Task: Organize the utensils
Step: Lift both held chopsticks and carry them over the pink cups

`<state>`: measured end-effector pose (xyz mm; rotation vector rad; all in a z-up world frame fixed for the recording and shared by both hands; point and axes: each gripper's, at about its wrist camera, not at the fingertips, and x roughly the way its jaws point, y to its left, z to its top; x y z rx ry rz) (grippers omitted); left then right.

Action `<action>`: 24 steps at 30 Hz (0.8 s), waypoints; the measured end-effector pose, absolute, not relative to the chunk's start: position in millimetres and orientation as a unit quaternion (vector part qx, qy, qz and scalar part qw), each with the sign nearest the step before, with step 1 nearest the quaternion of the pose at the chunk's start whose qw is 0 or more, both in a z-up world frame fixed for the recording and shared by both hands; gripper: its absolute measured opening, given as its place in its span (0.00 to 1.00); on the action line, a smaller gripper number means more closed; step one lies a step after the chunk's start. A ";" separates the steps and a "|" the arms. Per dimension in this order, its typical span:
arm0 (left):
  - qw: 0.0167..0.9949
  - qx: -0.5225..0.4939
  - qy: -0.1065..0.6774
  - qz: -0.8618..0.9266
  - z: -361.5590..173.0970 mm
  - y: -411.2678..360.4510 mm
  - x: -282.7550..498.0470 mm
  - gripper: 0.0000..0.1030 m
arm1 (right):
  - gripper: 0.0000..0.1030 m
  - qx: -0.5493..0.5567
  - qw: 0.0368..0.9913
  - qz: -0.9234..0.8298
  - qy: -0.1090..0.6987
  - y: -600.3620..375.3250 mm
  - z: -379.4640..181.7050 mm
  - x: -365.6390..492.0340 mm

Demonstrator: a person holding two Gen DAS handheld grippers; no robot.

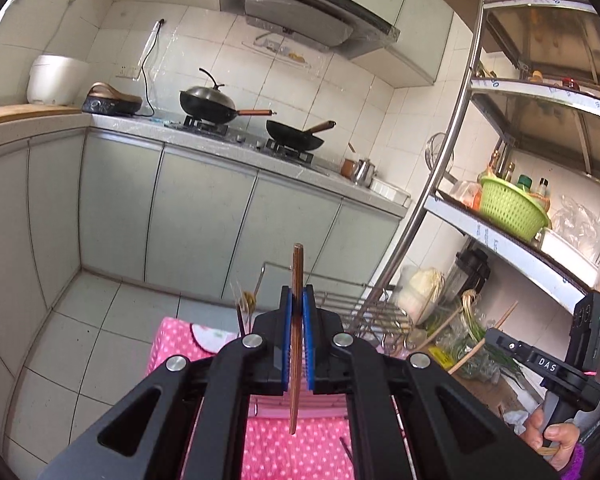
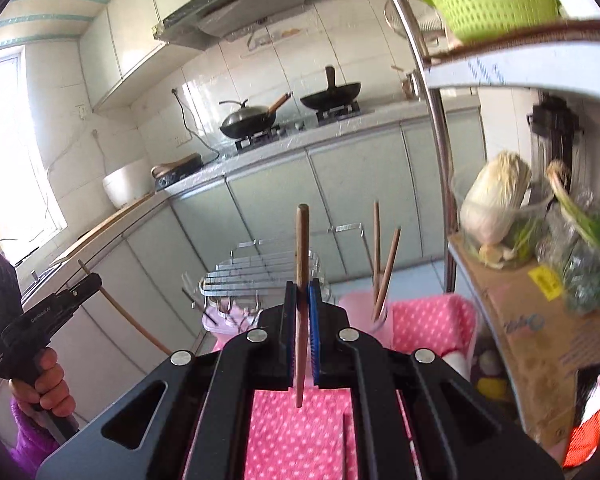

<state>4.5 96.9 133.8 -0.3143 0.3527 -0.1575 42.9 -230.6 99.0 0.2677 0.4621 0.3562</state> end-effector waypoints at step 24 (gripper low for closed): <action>0.980 -0.159 0.117 -0.036 180.6 105.5 69.6 0.04 | 0.06 0.065 0.983 0.106 0.134 -235.5 155.9 107.8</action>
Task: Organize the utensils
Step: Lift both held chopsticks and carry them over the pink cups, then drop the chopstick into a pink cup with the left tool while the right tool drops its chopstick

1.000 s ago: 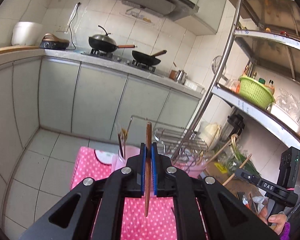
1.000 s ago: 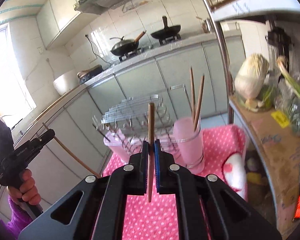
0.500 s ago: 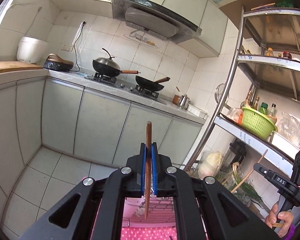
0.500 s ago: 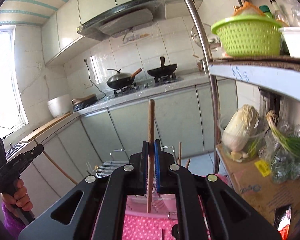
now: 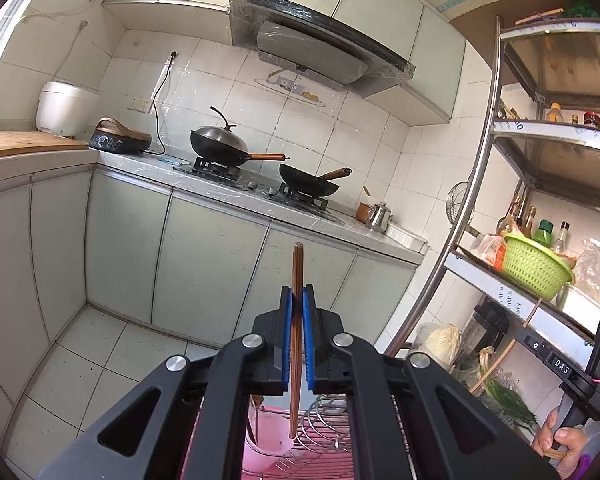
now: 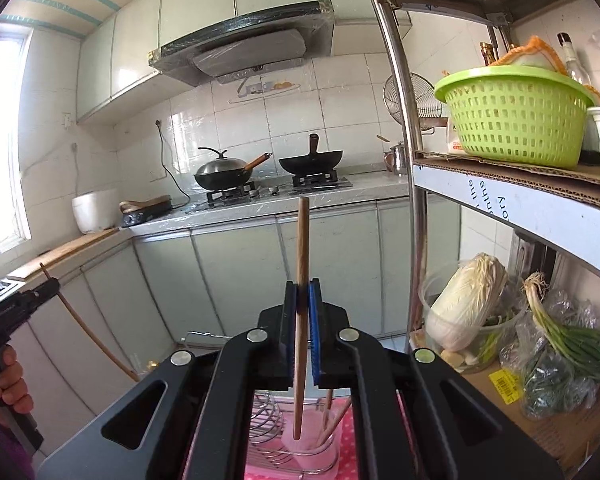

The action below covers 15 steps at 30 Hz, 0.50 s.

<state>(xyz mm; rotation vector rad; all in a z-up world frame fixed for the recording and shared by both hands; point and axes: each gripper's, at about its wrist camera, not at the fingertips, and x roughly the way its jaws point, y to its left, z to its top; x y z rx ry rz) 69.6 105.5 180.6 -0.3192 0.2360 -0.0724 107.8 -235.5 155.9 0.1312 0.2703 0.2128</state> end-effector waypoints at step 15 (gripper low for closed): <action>0.975 -0.121 0.182 -0.031 132.7 85.1 95.6 0.04 | 0.06 0.065 0.969 0.116 0.209 -228.3 97.5 137.0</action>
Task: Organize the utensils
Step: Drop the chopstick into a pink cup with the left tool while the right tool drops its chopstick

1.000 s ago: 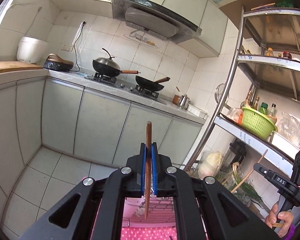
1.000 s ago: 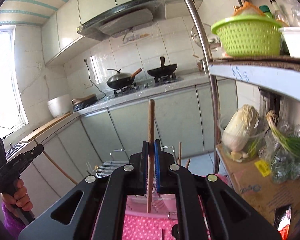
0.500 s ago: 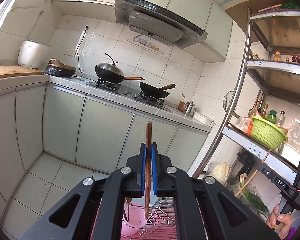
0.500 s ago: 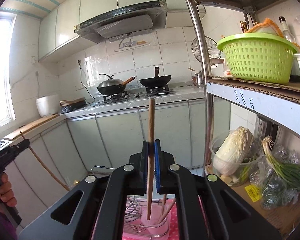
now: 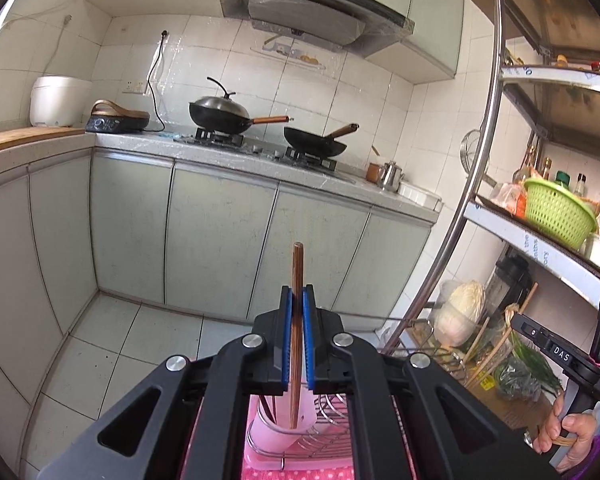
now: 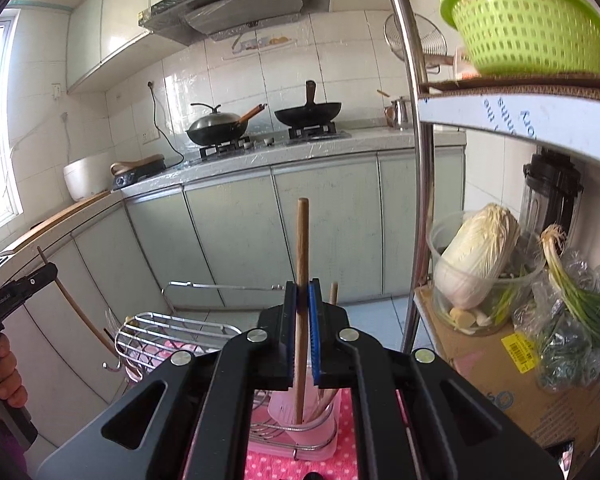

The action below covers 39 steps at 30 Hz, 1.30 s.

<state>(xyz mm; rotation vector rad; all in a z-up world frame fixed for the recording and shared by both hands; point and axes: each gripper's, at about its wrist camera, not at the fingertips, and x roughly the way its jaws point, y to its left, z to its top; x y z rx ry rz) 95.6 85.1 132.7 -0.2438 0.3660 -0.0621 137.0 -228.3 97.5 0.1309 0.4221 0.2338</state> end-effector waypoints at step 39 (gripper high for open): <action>0.964 -0.147 0.220 -0.016 87.6 93.7 82.4 0.44 | 0.39 0.099 0.947 0.137 0.272 -234.2 51.3 119.8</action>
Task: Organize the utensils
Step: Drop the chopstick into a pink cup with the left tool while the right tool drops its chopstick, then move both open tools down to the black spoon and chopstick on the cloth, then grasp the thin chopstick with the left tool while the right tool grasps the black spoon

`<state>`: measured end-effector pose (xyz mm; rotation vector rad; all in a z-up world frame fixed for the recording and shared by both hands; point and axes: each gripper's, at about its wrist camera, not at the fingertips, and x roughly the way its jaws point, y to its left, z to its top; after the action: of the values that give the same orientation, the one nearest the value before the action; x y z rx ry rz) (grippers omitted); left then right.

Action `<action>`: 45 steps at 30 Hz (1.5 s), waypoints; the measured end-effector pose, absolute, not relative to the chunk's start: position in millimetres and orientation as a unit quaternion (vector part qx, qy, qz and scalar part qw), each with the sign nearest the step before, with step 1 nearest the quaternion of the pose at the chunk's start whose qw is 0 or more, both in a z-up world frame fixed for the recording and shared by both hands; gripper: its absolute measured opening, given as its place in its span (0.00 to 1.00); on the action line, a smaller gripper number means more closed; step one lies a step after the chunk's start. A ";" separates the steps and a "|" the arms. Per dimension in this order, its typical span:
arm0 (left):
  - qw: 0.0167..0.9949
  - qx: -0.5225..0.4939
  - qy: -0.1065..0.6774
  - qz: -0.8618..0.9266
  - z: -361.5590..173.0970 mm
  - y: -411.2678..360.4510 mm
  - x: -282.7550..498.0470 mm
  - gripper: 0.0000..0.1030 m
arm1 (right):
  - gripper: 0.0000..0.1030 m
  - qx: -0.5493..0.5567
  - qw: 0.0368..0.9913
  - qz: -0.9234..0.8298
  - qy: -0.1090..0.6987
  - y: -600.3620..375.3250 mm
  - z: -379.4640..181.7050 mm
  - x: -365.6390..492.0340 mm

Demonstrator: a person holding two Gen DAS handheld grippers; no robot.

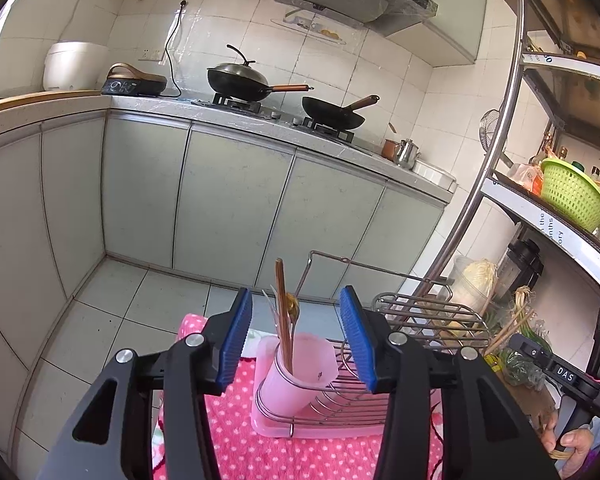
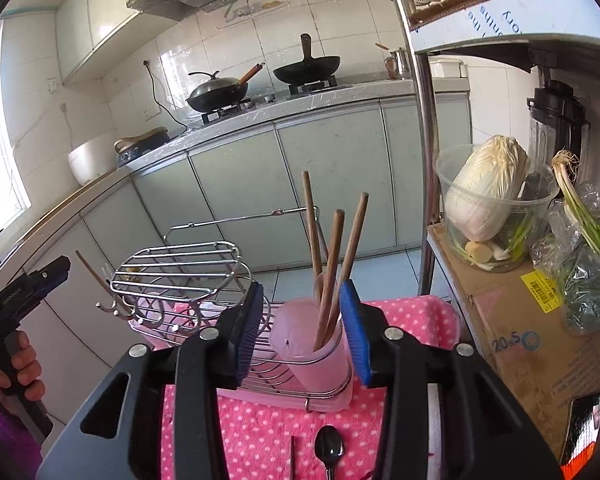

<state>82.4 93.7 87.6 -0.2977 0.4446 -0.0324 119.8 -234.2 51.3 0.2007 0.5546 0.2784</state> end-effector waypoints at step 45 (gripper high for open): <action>0.766 -0.167 0.608 -0.124 -122.3 -90.7 125.3 0.17 | 0.39 0.176 0.868 0.131 0.446 -281.0 -89.5 44.0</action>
<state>125.3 -90.7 -122.3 -0.3629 1.3196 -0.2700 44.0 -281.0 -89.5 0.3677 0.9335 0.2750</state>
